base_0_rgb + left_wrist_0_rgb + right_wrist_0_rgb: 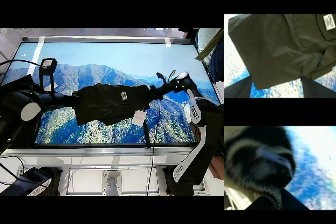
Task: Fold the clothes and pants, and hang the long-sleeved shirts on hangers.
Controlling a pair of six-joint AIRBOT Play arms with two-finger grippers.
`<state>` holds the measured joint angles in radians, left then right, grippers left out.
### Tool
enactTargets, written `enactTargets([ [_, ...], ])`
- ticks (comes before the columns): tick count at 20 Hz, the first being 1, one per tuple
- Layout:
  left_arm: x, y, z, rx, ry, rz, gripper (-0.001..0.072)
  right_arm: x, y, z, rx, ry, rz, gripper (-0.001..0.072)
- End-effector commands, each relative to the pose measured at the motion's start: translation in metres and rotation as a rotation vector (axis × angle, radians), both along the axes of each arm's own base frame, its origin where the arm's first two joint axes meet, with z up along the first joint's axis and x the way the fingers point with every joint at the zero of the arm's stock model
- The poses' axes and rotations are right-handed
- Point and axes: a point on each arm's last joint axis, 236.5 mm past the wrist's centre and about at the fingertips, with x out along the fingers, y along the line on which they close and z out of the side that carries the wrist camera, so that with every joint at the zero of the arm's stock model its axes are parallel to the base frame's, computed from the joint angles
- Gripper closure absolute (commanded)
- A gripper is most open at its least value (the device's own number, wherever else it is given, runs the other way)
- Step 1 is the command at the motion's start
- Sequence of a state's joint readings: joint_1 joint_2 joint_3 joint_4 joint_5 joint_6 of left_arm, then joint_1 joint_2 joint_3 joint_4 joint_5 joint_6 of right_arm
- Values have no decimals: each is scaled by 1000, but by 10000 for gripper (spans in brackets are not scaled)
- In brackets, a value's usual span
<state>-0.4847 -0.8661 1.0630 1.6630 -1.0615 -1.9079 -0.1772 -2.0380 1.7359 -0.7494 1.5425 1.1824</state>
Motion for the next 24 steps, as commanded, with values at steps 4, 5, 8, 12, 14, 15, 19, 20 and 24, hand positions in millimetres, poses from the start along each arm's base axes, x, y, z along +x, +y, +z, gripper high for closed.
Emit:
enactTargets([
  [4,-6,2,17,-30,-44,-2,55,51,-61,177,-58,-379,-159,687],
  [5,-8,2,22,-36,-55,-2,55,51,-86,209,-79,-433,-236,687],
  [8,-12,5,33,-52,-86,-2,55,19,-174,274,-191,-511,-481,687],
  [12,-15,6,39,-59,-100,-2,55,-77,-295,311,-424,-457,-799,687],
  [14,-15,6,39,-60,-100,-2,55,-144,-347,315,-544,-373,-943,687],
  [15,-15,6,39,-60,-100,-2,55,-175,-368,315,-592,-324,-1011,686],
  [19,-16,5,39,-67,-96,-4,55,-276,-419,302,-592,-164,-1280,687],
  [20,-15,5,39,-66,-97,-4,55,-296,-422,290,-570,-102,-1314,687],
  [24,-18,0,39,-89,-84,-10,56,-341,-429,245,-555,88,-1401,687],
])
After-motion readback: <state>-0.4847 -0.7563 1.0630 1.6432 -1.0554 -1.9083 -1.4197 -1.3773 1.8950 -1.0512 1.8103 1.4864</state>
